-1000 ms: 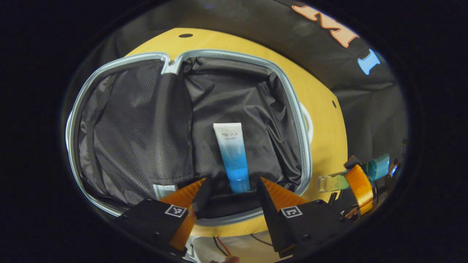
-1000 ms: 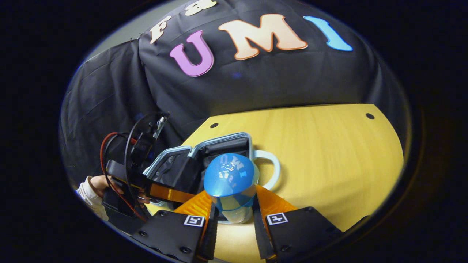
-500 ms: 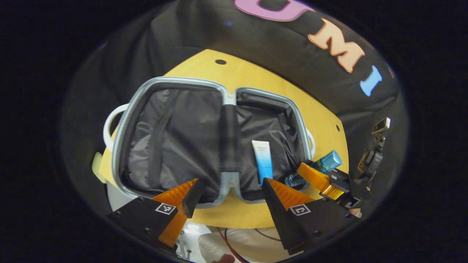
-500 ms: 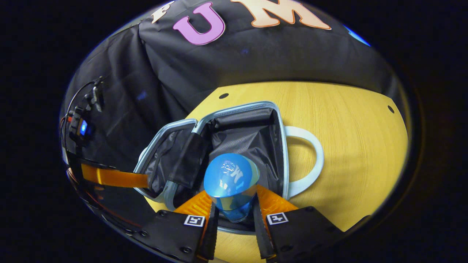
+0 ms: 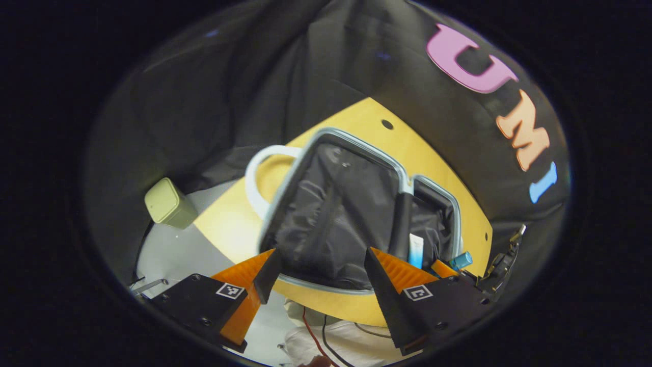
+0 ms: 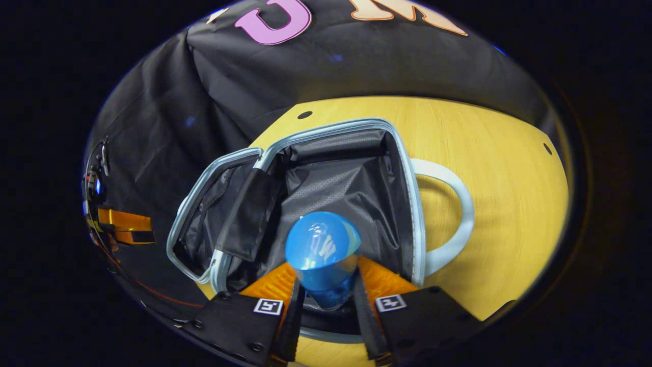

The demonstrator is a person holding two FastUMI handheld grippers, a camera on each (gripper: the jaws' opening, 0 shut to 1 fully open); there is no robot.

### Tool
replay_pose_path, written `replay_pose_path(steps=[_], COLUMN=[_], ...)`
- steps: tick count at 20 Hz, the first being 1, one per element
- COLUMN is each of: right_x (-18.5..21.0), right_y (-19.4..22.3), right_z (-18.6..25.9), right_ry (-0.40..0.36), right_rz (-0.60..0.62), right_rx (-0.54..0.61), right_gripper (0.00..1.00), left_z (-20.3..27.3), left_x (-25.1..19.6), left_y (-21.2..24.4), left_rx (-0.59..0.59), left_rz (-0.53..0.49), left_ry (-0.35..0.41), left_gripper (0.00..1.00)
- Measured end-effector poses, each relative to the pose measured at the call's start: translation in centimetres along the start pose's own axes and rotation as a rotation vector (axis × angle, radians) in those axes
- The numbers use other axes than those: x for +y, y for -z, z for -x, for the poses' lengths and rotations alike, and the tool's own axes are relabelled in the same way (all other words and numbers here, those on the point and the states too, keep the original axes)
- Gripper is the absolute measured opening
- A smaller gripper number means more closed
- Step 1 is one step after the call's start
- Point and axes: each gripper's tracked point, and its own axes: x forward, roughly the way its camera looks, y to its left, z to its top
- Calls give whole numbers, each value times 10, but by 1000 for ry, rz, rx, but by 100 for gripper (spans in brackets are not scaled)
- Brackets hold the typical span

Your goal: First open the suitcase, pack the skin care products into it, and then close the suitcase.

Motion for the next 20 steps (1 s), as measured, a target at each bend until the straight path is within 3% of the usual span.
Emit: replay_pose_path(steps=[4, 6, 7, 10, 15, 16, 17, 20], right_x=[3, -1, -4, -27, -78, -84, -88, -99], right_y=[-32, -49, -58, -80, -96, -97, -97, -90], right_z=[18, 31, 42, 85, 148, 160, 171, 197], right_ry=[-25, -24, -19, 32, 185, 204, 219, 274], right_rz=[-23, -31, -36, -48, -106, -125, -139, -126], right_rx=[-90, -159, -197, -295, -418, -437, -453, -485], right_gripper=[85, 86, 99, 98, 98, 98, 98, 98], left_z=[0, -5, -9, -32, -84, -94, -100, -118], left_x=[37, 53, 62, 81, 82, 85, 85, 88], left_y=[-33, -47, -54, -71, -73, -75, -74, -72], left_rx=[-63, -79, -83, -79, -15, -12, -3, 19], left_rz=[46, 55, 53, 68, 116, 118, 126, 152], left_ry=[-44, -61, -66, -78, -25, -26, -24, -20], left_gripper=[97, 97, 96, 97, 95, 89, 92, 77])
